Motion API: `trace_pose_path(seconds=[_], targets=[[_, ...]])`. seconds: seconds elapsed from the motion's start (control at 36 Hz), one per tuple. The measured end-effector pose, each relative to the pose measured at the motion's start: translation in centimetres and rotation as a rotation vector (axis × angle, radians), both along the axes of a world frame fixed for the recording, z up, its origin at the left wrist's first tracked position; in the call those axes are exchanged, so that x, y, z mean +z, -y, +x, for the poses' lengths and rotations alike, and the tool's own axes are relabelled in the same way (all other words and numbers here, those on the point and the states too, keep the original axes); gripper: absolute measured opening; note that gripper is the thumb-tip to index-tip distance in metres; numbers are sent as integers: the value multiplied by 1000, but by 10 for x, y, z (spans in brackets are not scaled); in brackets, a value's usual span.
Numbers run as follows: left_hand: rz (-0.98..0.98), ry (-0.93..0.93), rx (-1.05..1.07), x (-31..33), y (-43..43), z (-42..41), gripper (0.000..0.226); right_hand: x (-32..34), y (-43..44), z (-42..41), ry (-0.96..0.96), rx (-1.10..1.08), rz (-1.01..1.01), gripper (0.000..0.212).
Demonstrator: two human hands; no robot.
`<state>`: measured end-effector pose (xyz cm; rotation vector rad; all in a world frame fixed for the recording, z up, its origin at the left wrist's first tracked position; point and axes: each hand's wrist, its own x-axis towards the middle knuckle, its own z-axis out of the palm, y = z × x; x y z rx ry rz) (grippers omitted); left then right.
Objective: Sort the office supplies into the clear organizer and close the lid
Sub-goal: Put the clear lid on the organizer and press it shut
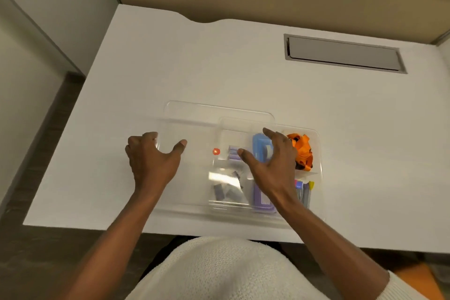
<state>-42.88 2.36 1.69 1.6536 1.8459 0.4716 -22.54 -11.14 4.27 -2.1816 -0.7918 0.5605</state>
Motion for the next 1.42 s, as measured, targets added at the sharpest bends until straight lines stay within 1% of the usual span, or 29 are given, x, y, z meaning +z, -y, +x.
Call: trace_pose_path(seconds=[0.11,0.19,0.36,0.47,0.56,0.69,0.78,0.94,1.03,1.08,1.22,1.42], targets=[[-9,39,-127,-1,23,35,75,-4,31,32,72,-85,-5,73],[-18,52,-213,-4,39,54,76,-8,53,52,117,-119,-22,70],[-64,32,-288,-11,63,83,78,-25,77,71,164,-162,-97,72],[-66,-36,-318,-18,73,93,78,-38,84,76,188,-128,-138,75],[-56,-84,-346,-23,78,96,80,-46,87,77,246,-61,-182,77],[1,-145,-415,-36,87,93,92,-58,92,80,384,72,-269,83],[54,-185,-450,-45,94,88,99,-66,95,83,430,133,-281,84],[56,-202,-500,-66,102,78,104,-81,99,84,420,173,-260,88],[20,-139,-517,-76,102,74,104,-86,100,84,428,183,-275,89],[29,-124,-518,-81,102,73,104,-88,100,83,429,182,-267,90],[88,-163,-549,-90,99,73,103,-91,99,83,435,185,-251,93],[149,-278,-596,-96,95,73,102,-92,100,82,448,202,-279,96]])
